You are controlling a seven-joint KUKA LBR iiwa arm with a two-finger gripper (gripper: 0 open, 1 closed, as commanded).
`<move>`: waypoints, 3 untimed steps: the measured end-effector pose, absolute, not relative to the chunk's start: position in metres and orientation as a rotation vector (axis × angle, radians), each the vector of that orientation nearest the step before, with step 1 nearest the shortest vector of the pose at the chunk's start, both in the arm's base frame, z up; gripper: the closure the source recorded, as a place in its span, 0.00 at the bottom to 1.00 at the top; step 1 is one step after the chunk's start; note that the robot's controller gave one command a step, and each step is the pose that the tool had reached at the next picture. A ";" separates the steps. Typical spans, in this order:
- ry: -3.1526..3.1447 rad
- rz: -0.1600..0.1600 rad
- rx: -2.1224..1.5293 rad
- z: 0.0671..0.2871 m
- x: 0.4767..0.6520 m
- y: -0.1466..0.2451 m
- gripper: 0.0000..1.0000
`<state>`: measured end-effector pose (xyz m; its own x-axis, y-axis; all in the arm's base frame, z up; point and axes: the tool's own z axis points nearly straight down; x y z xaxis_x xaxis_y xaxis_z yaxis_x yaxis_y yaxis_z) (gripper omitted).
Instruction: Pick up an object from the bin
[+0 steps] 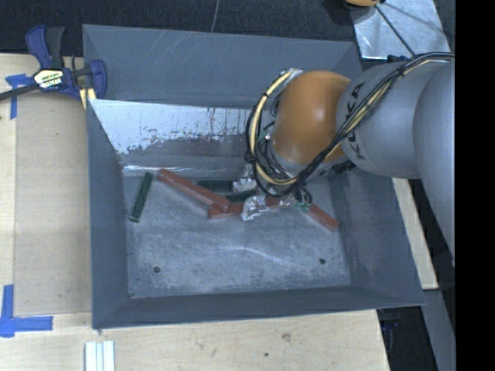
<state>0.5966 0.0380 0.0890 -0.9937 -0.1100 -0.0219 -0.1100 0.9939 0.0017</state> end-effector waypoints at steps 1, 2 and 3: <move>3.130 0.001 -0.173 0.083 0.592 0.037 0.00; 3.131 0.001 -0.173 0.082 0.592 0.037 1.00; 3.131 0.001 -0.173 0.082 0.592 0.037 1.00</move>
Offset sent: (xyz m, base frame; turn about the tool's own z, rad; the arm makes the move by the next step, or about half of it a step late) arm 0.0000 0.0000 0.0000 0.0000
